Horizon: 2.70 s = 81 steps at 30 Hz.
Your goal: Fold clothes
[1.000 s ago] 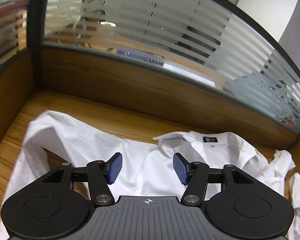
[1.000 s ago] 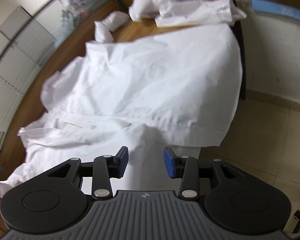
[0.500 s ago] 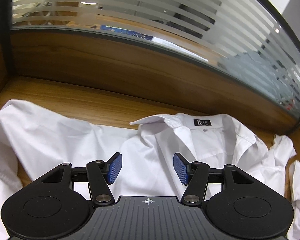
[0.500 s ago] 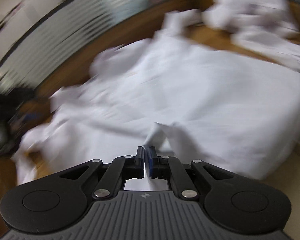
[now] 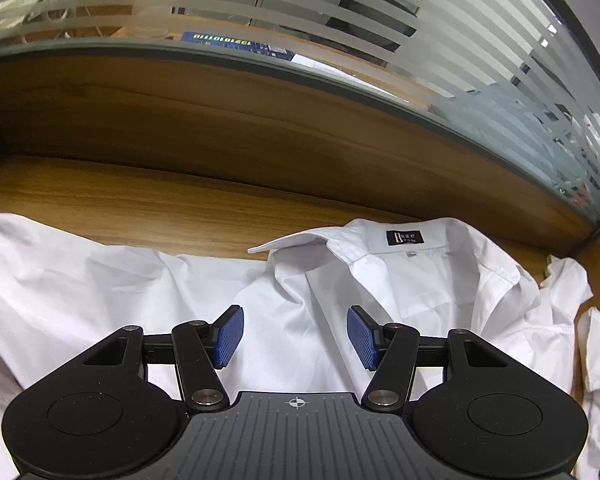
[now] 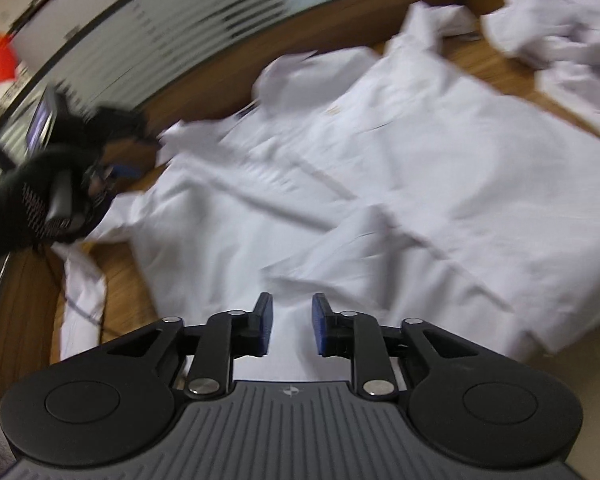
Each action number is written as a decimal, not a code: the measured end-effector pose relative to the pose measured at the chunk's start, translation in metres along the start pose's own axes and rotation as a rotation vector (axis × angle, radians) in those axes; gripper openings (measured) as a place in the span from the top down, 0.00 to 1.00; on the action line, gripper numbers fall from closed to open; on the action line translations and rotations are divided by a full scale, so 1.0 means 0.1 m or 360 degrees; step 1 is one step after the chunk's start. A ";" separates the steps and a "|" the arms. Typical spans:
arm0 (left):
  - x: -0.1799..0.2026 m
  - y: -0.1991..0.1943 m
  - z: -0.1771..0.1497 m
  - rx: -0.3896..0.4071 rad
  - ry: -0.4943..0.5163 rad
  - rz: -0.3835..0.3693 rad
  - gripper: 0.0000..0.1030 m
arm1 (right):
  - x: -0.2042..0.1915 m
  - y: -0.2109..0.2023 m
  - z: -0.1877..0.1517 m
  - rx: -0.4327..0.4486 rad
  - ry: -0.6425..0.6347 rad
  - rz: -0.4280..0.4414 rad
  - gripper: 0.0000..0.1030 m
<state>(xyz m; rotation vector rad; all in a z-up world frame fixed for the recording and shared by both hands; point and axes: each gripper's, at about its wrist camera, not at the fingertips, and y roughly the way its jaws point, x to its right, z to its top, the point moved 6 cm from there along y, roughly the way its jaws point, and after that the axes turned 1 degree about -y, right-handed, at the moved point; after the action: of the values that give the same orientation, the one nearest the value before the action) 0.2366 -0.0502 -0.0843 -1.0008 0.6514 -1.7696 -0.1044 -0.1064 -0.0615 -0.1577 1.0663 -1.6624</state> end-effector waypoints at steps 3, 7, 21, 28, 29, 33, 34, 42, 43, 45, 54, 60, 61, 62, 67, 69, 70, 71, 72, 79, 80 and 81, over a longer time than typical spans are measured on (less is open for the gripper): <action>0.00 0.03 0.03 -0.0009 -0.0070 -0.0051 0.42 | 0.25 -0.10 -0.02 0.0023 0.0047 -0.0103 0.66; 0.01 0.10 0.06 -0.0053 -0.0193 -0.0119 0.42 | 0.44 0.08 -0.10 -0.0037 0.0087 -0.0104 0.66; 0.20 0.08 0.15 -0.0103 -0.0474 -0.0271 0.42 | 0.69 -0.64 -0.05 0.0164 0.0327 -0.0301 0.97; 0.36 0.10 0.13 -0.0113 -0.0520 -0.0270 0.42 | 1.18 -1.08 -0.37 0.0173 0.0491 -0.0546 0.97; 0.37 0.09 0.15 -0.0101 -0.0522 -0.0259 0.42 | 1.22 -1.11 -0.41 0.0169 0.0505 -0.0567 0.97; 0.42 0.01 0.14 -0.0073 -0.0520 -0.0275 0.41 | 1.38 -1.17 -0.53 0.0170 0.0555 -0.0682 0.97; 0.43 -0.01 0.13 -0.0070 -0.0516 -0.0285 0.41 | 1.42 -1.19 -0.57 0.0171 0.0566 -0.0714 0.97; 0.54 0.09 0.21 -0.0143 -0.0427 -0.0266 0.40 | 1.51 -1.15 -0.81 0.0122 0.0648 -0.0801 0.97; 0.55 0.11 0.22 -0.0148 -0.0432 -0.0261 0.40 | 1.50 -1.15 -0.83 0.0120 0.0649 -0.0803 0.97; 0.60 0.15 0.23 -0.0163 -0.0440 -0.0259 0.41 | 1.50 -1.14 -0.84 0.0120 0.0660 -0.0801 0.97; 0.71 0.36 0.22 -0.0202 -0.0327 -0.0240 0.96 | 1.52 -1.11 -0.83 0.0119 0.0670 -0.0800 0.97; 0.78 0.13 0.50 -0.0135 -0.0329 -0.0440 0.96 | 1.49 -1.22 -0.76 0.0181 0.0663 -0.0784 0.97; 0.81 0.10 0.54 -0.0137 -0.0321 -0.0472 0.96 | 1.48 -1.25 -0.74 0.0195 0.0656 -0.0783 0.97; 0.86 0.10 0.58 -0.0140 -0.0297 -0.0498 0.96 | 1.48 -1.27 -0.72 0.0201 0.0647 -0.0789 0.97; 0.98 0.30 0.55 -0.0205 -0.0187 -0.0461 0.95 | 1.63 -1.20 -0.75 0.0171 0.0672 -0.0826 0.97; 1.01 0.48 0.47 -0.0258 -0.0157 -0.0429 0.91 | 1.70 -1.08 -0.80 0.0130 0.0678 -0.0836 0.97; 1.02 0.56 0.43 -0.0285 -0.0142 -0.0414 0.81 | 1.74 -1.02 -0.83 0.0104 0.0679 -0.0844 0.97; 1.03 0.63 0.39 -0.0299 -0.0122 -0.0402 0.75 | 1.77 -0.95 -0.85 0.0081 0.0672 -0.0857 0.97; 1.04 0.66 0.36 -0.0304 -0.0084 -0.0396 0.58 | 1.80 -0.89 -0.88 0.0058 0.0663 -0.0870 0.97; 1.18 0.44 0.24 -0.0284 0.0225 -0.0435 0.15 | 1.81 -0.84 -0.84 0.0018 0.0620 -0.0855 0.79; 1.19 0.35 0.22 -0.0291 0.0262 -0.0452 0.15 | 1.81 -0.88 -0.80 0.0033 0.0608 -0.0848 0.78; 1.22 0.29 0.20 -0.0298 0.0297 -0.0462 0.15 | 1.81 -0.92 -0.76 0.0046 0.0594 -0.0840 0.78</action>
<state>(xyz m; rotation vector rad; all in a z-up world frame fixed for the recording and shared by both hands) 0.2433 -0.1736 -0.0555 -1.1084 0.8345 -2.1044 -0.2847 -0.2147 -0.1132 -0.1177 1.3570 -2.2424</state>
